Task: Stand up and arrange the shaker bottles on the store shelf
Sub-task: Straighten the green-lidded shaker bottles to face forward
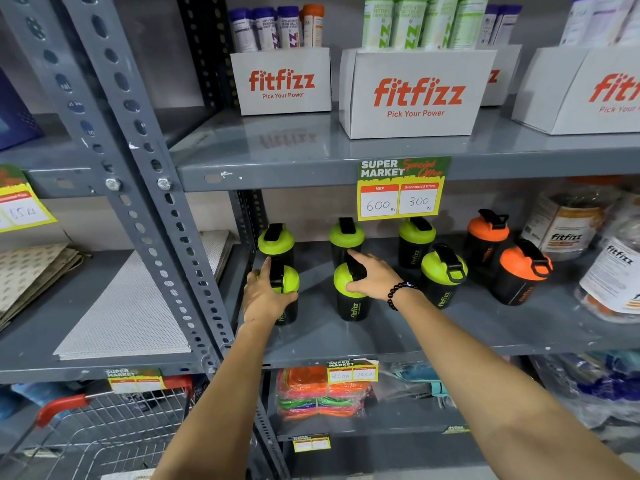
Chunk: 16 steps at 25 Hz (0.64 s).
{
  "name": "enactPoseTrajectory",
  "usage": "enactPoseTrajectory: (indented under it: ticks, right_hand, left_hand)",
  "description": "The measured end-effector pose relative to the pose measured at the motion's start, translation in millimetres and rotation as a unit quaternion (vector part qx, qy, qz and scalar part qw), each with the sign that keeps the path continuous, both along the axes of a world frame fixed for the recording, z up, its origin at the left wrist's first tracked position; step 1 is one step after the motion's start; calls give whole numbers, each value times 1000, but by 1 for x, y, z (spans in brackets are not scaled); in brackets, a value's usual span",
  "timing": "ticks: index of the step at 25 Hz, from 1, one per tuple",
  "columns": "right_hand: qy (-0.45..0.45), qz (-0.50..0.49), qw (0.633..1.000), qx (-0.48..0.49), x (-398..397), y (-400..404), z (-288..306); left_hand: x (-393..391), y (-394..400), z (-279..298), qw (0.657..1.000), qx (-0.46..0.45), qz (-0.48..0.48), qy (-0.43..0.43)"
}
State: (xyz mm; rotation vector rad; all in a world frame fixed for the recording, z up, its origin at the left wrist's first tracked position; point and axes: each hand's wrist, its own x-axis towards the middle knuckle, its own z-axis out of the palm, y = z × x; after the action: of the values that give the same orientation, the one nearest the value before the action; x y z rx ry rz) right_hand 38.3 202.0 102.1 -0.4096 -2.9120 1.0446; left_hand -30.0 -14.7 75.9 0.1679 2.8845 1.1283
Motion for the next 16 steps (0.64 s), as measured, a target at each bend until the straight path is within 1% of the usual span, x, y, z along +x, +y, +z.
enactPoseTrajectory:
  ticks: [12,15,16]
  right_hand:
    - [1,-21,1000,4,0,-3,-2]
    - [-10,-11,1000,13,5,-9,3]
    - [-12,-4,1000,3,4,-9,3]
  left_hand:
    - [-2,-1,0,1000,-13,-1,-2]
    - [3,-2,5,1000,-17,-11,-7]
    - [2,-2,2,1000,-14,-16,-7]
